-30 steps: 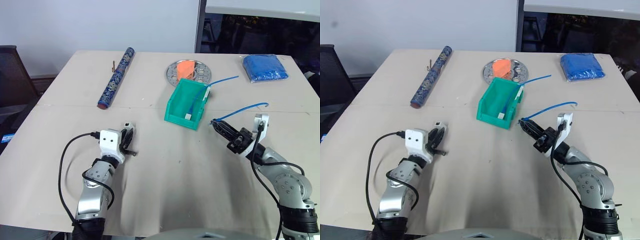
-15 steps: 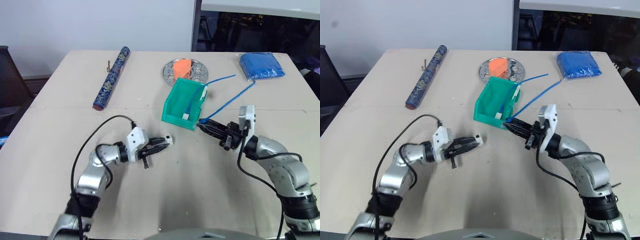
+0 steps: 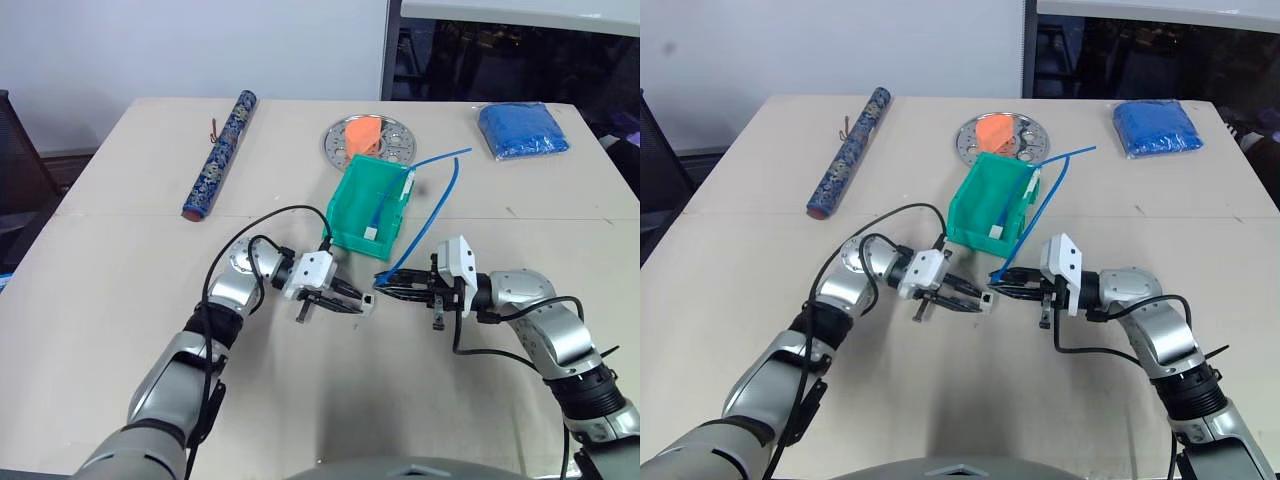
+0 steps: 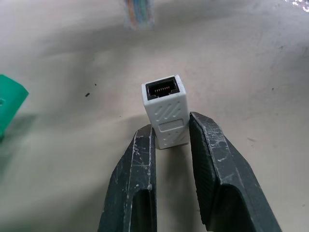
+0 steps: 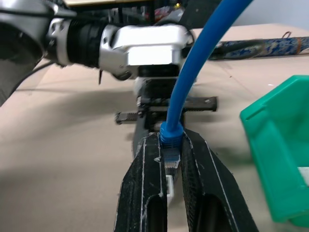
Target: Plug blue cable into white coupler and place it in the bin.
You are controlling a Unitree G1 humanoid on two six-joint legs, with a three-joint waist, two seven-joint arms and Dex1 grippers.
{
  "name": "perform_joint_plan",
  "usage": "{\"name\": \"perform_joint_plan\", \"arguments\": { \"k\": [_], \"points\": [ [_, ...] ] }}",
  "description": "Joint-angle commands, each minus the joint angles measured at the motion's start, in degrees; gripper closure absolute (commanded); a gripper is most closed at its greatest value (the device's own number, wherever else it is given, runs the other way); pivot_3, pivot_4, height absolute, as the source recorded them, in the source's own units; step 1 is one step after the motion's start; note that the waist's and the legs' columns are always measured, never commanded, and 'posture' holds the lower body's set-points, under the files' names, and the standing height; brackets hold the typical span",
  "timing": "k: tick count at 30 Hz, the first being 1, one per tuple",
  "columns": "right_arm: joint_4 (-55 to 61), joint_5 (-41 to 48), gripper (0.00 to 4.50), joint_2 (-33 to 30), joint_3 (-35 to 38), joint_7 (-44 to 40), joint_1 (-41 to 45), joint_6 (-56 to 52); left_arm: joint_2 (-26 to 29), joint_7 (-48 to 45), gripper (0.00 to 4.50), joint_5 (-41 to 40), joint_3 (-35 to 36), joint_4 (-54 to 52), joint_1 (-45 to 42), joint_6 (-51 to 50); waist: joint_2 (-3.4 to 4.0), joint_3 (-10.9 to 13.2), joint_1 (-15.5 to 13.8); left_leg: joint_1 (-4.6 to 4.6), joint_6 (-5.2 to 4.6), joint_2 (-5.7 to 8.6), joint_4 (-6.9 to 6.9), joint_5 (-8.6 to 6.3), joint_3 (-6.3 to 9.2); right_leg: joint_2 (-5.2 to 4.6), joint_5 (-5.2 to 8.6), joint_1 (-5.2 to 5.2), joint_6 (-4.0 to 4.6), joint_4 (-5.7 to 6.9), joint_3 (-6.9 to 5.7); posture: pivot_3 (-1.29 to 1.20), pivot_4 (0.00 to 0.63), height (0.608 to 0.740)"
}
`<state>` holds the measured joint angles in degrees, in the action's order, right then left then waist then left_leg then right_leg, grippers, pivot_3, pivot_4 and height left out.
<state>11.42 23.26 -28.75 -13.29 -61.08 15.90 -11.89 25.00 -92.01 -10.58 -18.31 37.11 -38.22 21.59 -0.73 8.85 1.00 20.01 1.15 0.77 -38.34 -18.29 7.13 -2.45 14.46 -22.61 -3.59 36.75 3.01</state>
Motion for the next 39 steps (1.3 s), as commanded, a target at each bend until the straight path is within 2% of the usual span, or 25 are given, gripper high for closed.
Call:
{"name": "perform_joint_plan", "arguments": {
  "k": [1, 17, 24, 29, 35, 39],
  "points": [
    [0.1, -0.9, 4.50, 0.3, -0.4, -0.9, -0.1, 2.0, -0.4, -0.5, 4.10, 0.4, 0.0, 2.3, -1.1, 2.5, -0.01, 0.0, 0.0, 0.00, -0.01, 0.00, -0.02, 0.00, 0.00, 0.00, 0.00, 0.00, 0.00, 0.01, 0.00, 0.00, 0.150, 0.740],
    [-5.9, -7.3, 4.50, 1.7, -3.4, -1.6, 0.6, 6.5, -0.5, -0.5, 4.10, -0.2, -0.3, 3.0, -0.6, 3.7, -0.01, 0.0, 0.0, -0.03, 0.00, 0.03, -0.08, 0.01, 0.06, 0.00, -0.02, 0.04, -0.02, 0.10, -0.01, 0.00, 0.150, 0.740],
    [-6.0, -8.0, 4.50, 0.9, -3.8, -1.2, 0.5, 3.5, -0.5, -0.5, 4.10, -0.1, -0.4, 2.7, -0.2, 4.1, -0.03, 0.0, 0.0, -0.03, 0.00, 0.03, -0.07, 0.01, 0.08, 0.00, -0.01, 0.04, -0.02, 0.09, -0.02, 0.00, 0.150, 0.740],
    [-4.3, -8.5, 4.50, -0.6, -5.3, -1.4, 0.1, -0.1, -0.9, -0.5, 4.10, 0.2, 0.3, 3.0, -0.1, 4.4, -0.05, 0.0, -0.1, -0.04, 0.00, 0.03, -0.07, 0.01, 0.09, 0.00, -0.01, 0.06, -0.02, 0.09, -0.03, 0.00, 0.150, 0.740],
    [-5.3, -6.9, 4.50, 0.8, -6.6, 1.5, 0.2, -11.8, -1.3, 0.3, 4.10, 0.4, 0.8, 2.7, 0.6, 4.4, -0.13, -0.1, -0.1, -0.06, 0.00, 0.04, -0.07, 0.01, 0.10, -0.01, -0.01, 0.08, -0.02, 0.08, -0.03, 0.00, 0.150, 0.740],
    [-6.0, -5.0, 4.50, -0.1, -8.7, -1.1, 1.6, -18.1, -1.5, 0.3, 4.10, 0.2, 1.3, 2.0, 1.1, 3.6, -0.12, -0.2, 0.0, -0.19, -0.01, 0.04, -0.06, 0.00, 0.11, 0.00, -0.01, 0.20, -0.02, 0.09, -0.03, 0.00, 0.150, 0.740]
  ]
}}
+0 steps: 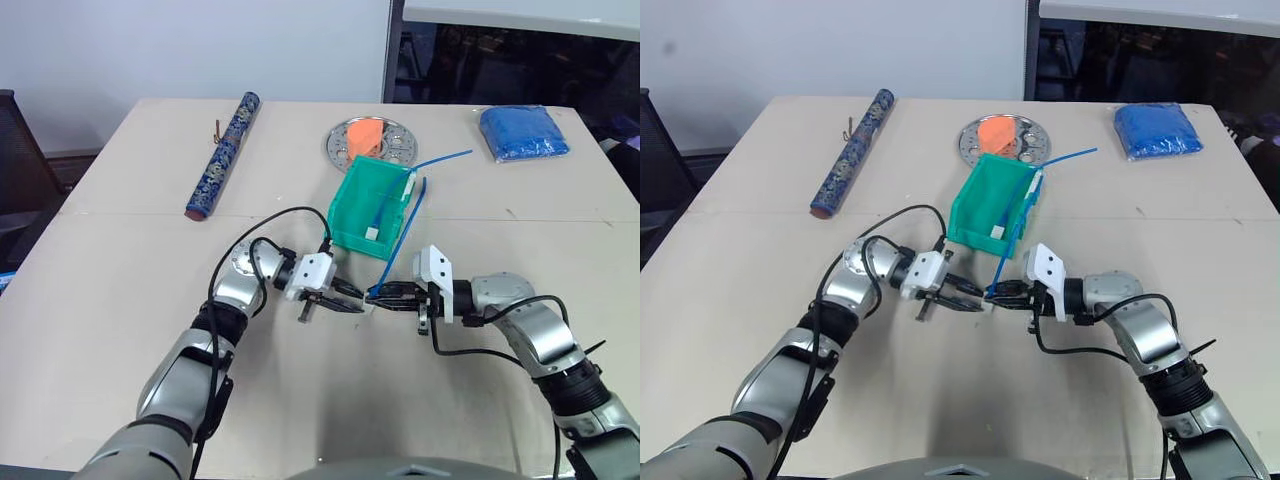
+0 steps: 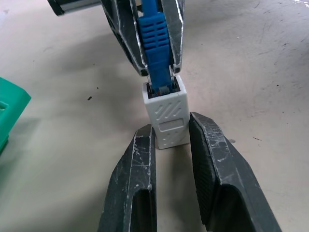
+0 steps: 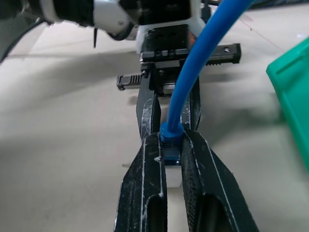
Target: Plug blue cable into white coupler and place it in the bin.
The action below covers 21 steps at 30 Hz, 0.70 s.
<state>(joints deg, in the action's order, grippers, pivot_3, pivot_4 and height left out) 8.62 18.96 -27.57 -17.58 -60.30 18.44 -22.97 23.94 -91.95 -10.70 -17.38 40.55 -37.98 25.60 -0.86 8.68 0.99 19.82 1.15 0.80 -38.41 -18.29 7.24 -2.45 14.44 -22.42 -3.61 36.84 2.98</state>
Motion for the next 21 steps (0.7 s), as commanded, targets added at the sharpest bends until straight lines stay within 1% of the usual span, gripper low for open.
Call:
{"name": "perform_joint_plan", "arguments": {
  "k": [1, 3, 7, 10, 11, 12, 13, 15, 18, 19, 21],
  "points": [
    [-4.0, -1.2, 4.50, -0.6, -4.6, -1.6, -0.3, -6.3, -0.4, 0.2, 4.10, 0.3, 0.4, -1.7, 1.1, -0.5, 0.01, 0.0, 0.0, -0.03, 0.00, 0.00, 0.00, 0.00, 0.00, 0.00, 0.00, 0.01, 0.00, 0.00, 0.00, 0.00, 0.150, 0.740],
    [-4.7, -0.2, 4.50, 1.8, -3.2, -2.1, 0.3, -2.1, -0.3, 0.2, 4.10, 0.2, 0.5, -2.3, 1.5, -0.8, 0.00, -0.1, 0.1, -0.04, 0.00, 0.00, 0.01, 0.00, 0.02, 0.01, 0.00, 0.01, 0.00, 0.01, -0.01, 0.00, 0.150, 0.740],
    [-3.0, 9.9, 4.50, 8.2, 5.5, -1.4, 1.2, -1.4, 0.2, 0.6, 4.10, 0.3, 1.0, -3.8, 2.4, -2.2, -0.02, 0.0, 0.2, -0.02, 0.00, -0.01, 0.03, 0.00, 0.07, 0.01, 0.00, 0.00, 0.00, 0.00, -0.05, 0.00, 0.150, 0.740],
    [-3.2, 11.2, 4.50, 9.3, 8.8, -1.9, 2.0, 0.5, 1.1, 1.2, 4.10, 0.4, 1.4, -5.9, 3.6, -4.7, 0.02, 0.0, 0.5, 0.09, 0.01, -0.01, 0.02, 0.01, 0.03, 0.00, 0.00, -0.13, 0.00, 0.02, -0.01, 0.00, 0.150, 0.740],
    [-3.3, 10.9, 4.50, 8.8, 9.1, -2.4, 2.2, 0.8, 1.6, 1.2, 3.60, 0.3, 1.5, -7.2, 4.3, -6.1, 0.02, 0.1, 0.6, 0.12, 0.01, -0.01, 0.02, 0.01, 0.03, 0.00, 0.00, -0.16, 0.00, 0.04, 0.00, 0.00, 0.150, 0.740],
    [-3.3, 10.7, 4.50, 8.4, 9.2, -2.7, 2.3, 1.0, 2.1, 1.3, 3.60, 0.1, 1.6, -8.6, 5.1, -7.2, 0.02, 0.0, 0.8, 0.12, 0.02, -0.01, 0.02, 0.01, 0.04, 0.00, 0.00, -0.16, 0.00, 0.04, -0.01, 0.00, 0.150, 0.740],
    [-3.3, 10.7, 4.50, 8.0, 9.6, -2.8, 2.5, 0.8, 2.5, 2.0, 3.04, 0.0, 2.0, -10.2, 6.1, -7.7, 0.02, 0.0, 0.9, 0.12, 0.01, -0.01, 0.04, 0.01, 0.05, 0.00, 0.00, -0.17, 0.00, 0.03, -0.01, 0.00, 0.150, 0.740],
    [-3.1, 10.7, 4.50, 7.4, 9.9, -2.7, 2.8, 0.5, 3.8, 3.6, 2.43, -0.4, 3.0, -14.1, 8.7, -8.7, 0.09, 0.1, 1.4, 0.12, 0.01, -0.01, 0.07, 0.01, 0.02, -0.02, 0.00, -0.17, 0.00, 0.01, 0.02, 0.00, 0.150, 0.740],
    [-1.8, 11.9, 4.50, 6.3, 10.9, -2.5, 3.4, -0.9, 7.1, 5.6, 0.93, -2.5, 5.7, -22.5, 14.2, -11.5, 0.06, 0.1, 1.5, 0.12, 0.02, -0.02, 0.11, 0.01, 0.16, -0.06, 0.00, -0.25, 0.00, 0.00, 0.04, 0.00, 0.150, 0.740],
    [-1.2, 12.6, 4.50, 6.0, 11.4, -2.5, 3.7, -1.6, 8.2, 6.3, 0.50, -3.6, 6.7, -25.5, 16.1, -13.2, 0.07, 0.1, 1.5, 0.12, 0.02, -0.03, 0.14, 0.01, 0.21, -0.07, 0.00, -0.25, 0.01, 0.00, 0.04, 0.00, 0.150, 0.740],
    [0.3, 15.2, 4.50, 5.5, 12.4, -1.8, 4.8, -4.4, 10.5, 9.5, 0.50, -6.2, 9.6, -32.7, 20.2, -17.9, 0.11, 0.1, 1.5, 0.13, 0.01, -0.04, 0.18, 0.00, 0.24, -0.09, 0.00, -0.29, 0.01, 0.00, 0.04, 0.00, 0.150, 0.740]
  ]
}}
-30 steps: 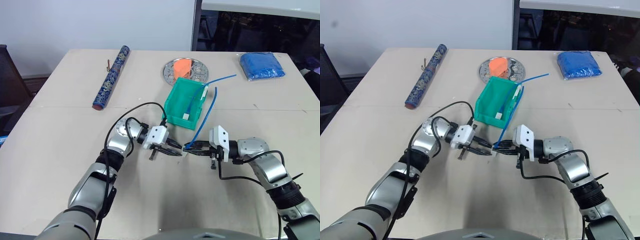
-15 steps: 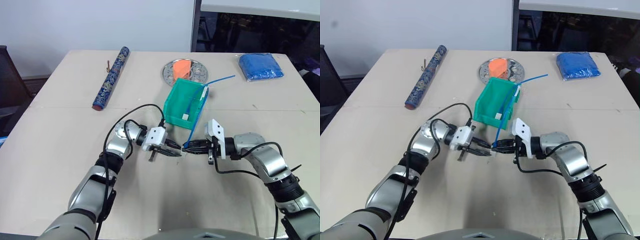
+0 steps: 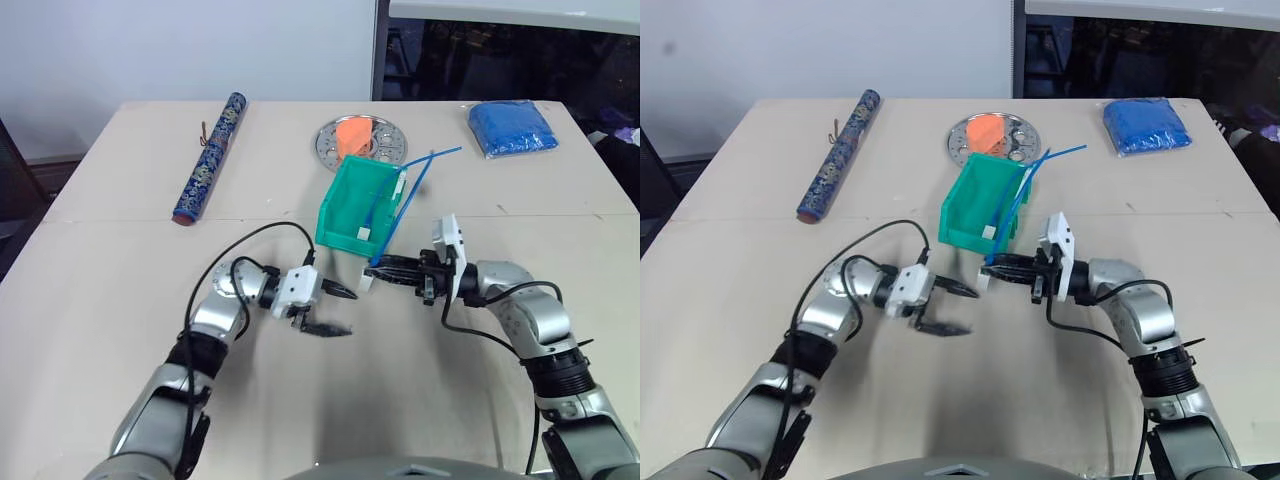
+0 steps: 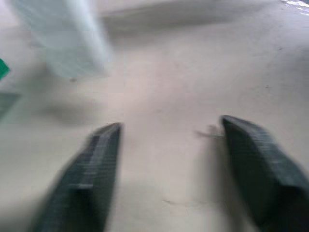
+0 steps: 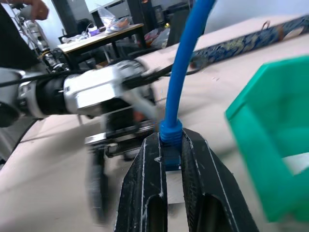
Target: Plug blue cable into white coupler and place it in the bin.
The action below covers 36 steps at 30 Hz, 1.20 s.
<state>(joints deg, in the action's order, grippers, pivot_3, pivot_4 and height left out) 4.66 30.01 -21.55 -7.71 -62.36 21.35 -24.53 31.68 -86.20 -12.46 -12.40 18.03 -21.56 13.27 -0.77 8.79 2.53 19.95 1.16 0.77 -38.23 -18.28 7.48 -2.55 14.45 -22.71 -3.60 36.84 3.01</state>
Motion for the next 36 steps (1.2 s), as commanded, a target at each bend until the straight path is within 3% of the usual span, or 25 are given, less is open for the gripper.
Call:
{"name": "perform_joint_plan", "arguments": {
  "k": [1, 5, 9, 14, 18, 22, 24, 27, 30, 36],
  "points": [
    [5.0, 5.6, 4.50, -0.6, 3.1, 0.9, 2.8, -4.7, 3.6, 6.3, 0.50, -6.0, 6.5, -14.4, 6.0, -8.6, 0.06, 0.1, -0.1, 0.01, -0.01, 0.00, 0.01, -0.01, 0.00, -0.02, 0.00, -0.01, 0.00, 0.00, 0.00, 0.00, 0.150, 0.740],
    [3.1, 7.2, 4.50, 0.8, 4.2, 7.3, 10.4, -12.1, 4.3, 24.9, 0.50, -13.6, 16.4, -32.9, 12.9, -29.3, 0.08, 0.3, -0.2, 0.03, -0.03, 0.04, -0.05, -0.01, 0.00, -0.17, -0.02, 0.01, -0.03, 0.01, 0.01, 0.00, 0.150, 0.740],
    [-6.1, 4.4, 4.50, 1.9, 3.5, 11.3, 18.7, -15.9, 2.2, 42.4, 0.50, -18.4, 23.9, -44.6, 13.6, -44.3, 0.05, 0.3, -0.5, 0.02, -0.02, 0.08, -0.03, -0.01, 0.15, -0.17, -0.04, 0.05, -0.06, 0.03, -0.20, 0.00, 0.150, 0.740],
    [-20.7, -1.6, 4.50, 4.6, 3.0, 12.9, 28.4, -10.1, 1.5, 53.3, 0.50, -21.0, 27.5, -50.7, 11.3, -53.3, 0.04, 0.3, -0.3, 0.04, 0.18, 0.15, -0.02, 0.10, 0.03, -0.19, -0.04, -0.01, -0.05, -0.01, -0.08, 0.00, 0.150, 0.740],
    [-33.1, -5.9, 3.00, 5.2, 5.5, 14.8, 34.7, -1.2, 2.0, 55.4, 0.41, -21.5, 27.2, -51.7, 10.6, -55.1, 0.04, 0.3, -0.2, 0.06, 0.23, 0.15, 0.06, 0.13, -0.13, -0.22, -0.05, -0.15, -0.04, -0.02, -0.03, 0.00, 0.150, 0.740],
    [-41.2, -8.7, 1.05, 4.6, 9.4, 19.8, 38.3, 7.3, 2.8, 55.1, 0.41, -21.9, 26.1, -52.9, 11.9, -55.4, 0.00, 0.3, -0.3, 0.22, 0.24, 0.18, 0.13, 0.13, -0.41, -0.29, -0.05, -0.34, -0.02, -0.05, -0.05, 0.00, 0.150, 0.740],
    [-42.1, -9.5, 0.04, 3.7, 11.6, 21.8, 38.4, 11.1, 2.9, 54.9, 0.41, -21.8, 25.8, -53.4, 13.0, -55.1, -0.05, 0.2, -0.2, 0.73, 0.25, 0.21, 0.07, 0.13, -0.44, -0.33, -0.06, -0.83, -0.02, 0.01, -0.03, 0.00, 0.150, 0.740],
    [-36.9, -8.8, 0.04, 1.8, 13.8, 21.0, 34.5, 12.4, 2.8, 54.6, 0.41, -21.6, 25.8, -54.1, 15.1, -54.2, -0.05, 0.2, -0.2, 0.91, 0.26, 0.24, 0.08, 0.14, -0.44, -0.38, -0.07, -0.98, -0.01, 0.00, -0.06, 0.00, 0.150, 0.740],
    [-24.5, -5.7, 0.04, 0.0, 14.5, 17.5, 25.6, 10.2, 2.8, 53.4, 0.41, -21.9, 26.5, -55.9, 19.2, -52.5, -0.08, 0.2, -0.2, 0.92, 0.23, 0.25, 0.16, 0.12, -0.46, -0.45, -0.06, -0.98, -0.01, -0.03, -0.12, 0.00, 0.150, 0.740],
    [-0.1, 0.2, 0.04, -6.2, 16.1, 8.6, -2.7, 9.5, 3.1, 51.7, 0.41, -14.6, 24.6, -58.4, 33.1, -43.7, -0.05, 0.1, -0.9, 0.84, 0.00, 0.20, 0.19, -0.02, -0.41, -0.63, -0.06, -0.91, -0.02, -0.08, -0.17, 0.00, 0.150, 0.740]
  ]
}}
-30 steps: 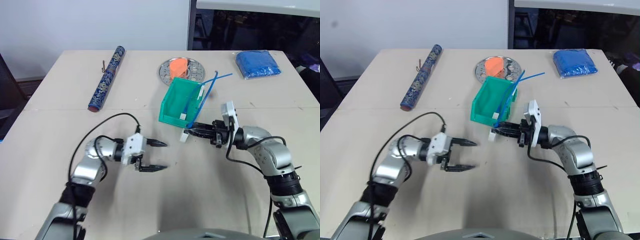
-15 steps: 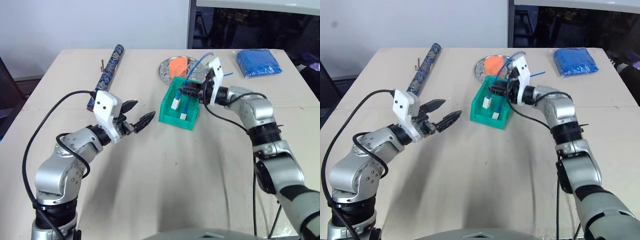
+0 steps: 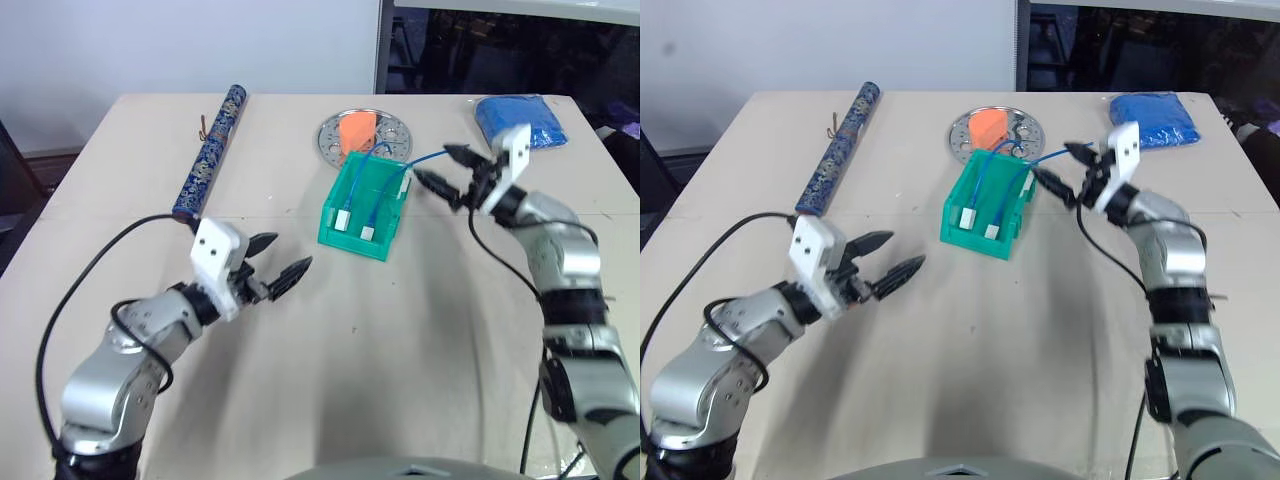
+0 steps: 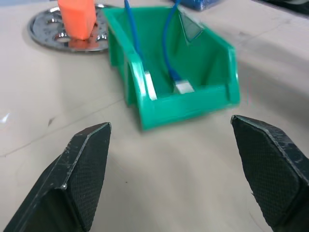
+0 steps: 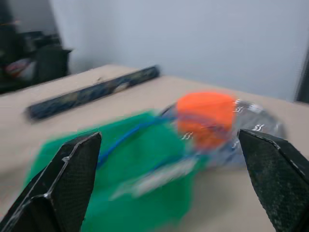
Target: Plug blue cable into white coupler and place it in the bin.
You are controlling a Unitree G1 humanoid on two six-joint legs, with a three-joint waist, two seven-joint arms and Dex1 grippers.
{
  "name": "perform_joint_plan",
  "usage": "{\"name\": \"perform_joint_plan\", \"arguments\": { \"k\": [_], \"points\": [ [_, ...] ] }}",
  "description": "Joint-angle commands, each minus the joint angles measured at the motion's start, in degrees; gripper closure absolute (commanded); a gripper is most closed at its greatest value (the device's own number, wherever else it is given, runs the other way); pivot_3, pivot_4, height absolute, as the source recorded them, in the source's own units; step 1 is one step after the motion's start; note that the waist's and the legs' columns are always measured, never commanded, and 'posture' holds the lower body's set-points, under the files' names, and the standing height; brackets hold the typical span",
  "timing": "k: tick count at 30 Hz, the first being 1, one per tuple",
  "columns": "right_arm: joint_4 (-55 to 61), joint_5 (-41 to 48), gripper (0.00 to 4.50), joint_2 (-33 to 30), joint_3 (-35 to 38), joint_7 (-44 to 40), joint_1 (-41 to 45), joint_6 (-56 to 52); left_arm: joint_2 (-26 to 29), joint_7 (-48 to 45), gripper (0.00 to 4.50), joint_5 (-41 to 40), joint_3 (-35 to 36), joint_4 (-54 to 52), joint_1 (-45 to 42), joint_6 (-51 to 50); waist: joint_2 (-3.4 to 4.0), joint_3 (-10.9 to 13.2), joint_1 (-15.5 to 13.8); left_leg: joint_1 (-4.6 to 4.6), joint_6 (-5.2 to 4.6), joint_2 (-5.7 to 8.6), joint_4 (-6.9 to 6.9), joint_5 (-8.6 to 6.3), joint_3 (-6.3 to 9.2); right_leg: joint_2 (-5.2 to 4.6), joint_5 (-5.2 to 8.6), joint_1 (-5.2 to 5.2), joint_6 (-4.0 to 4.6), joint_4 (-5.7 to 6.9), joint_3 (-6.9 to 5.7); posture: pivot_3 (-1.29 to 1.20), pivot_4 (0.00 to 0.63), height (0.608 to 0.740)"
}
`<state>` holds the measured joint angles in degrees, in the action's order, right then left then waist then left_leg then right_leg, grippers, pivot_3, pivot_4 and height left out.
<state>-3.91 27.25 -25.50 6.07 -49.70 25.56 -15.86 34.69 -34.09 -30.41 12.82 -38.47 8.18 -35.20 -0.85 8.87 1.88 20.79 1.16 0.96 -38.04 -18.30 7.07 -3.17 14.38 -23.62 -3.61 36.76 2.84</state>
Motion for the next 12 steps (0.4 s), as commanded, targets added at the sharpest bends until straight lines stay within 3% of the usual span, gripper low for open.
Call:
{"name": "perform_joint_plan", "arguments": {
  "k": [1, 5, 12],
  "points": [
    [10.1, 3.6, 0.04, -2.7, 3.2, -5.3, -10.9, 2.5, -0.4, 0.3, 0.41, 5.2, -1.1, -1.8, 5.0, 6.6, 0.04, 0.1, -0.4, 0.04, -0.02, 0.01, -0.01, -0.01, -0.01, -0.04, 0.00, -0.01, 0.00, -0.05, 0.04, 0.00, 0.150, 0.740],
    [9.6, 0.3, 0.04, -5.8, 4.1, -7.5, -23.4, 6.7, -3.7, 4.4, 0.41, 12.9, -3.7, 0.9, 11.7, 13.1, 0.07, 0.1, -0.6, -0.25, -0.29, 0.09, -0.23, -0.15, -0.41, -0.01, -0.15, 0.19, -0.26, -0.05, 0.27, 0.00, 0.150, 0.740],
    [4.5, -1.0, 0.04, -8.3, 4.5, -10.8, -29.4, 11.1, -4.9, 4.7, 0.41, 20.6, -7.1, 4.8, 19.5, 20.5, 0.08, 0.3, -0.7, -1.13, -0.40, -0.11, -0.32, -0.09, -0.86, 0.27, -0.11, 1.08, -0.25, -0.04, 0.36, 0.00, 0.150, 0.740]
  ]
}}
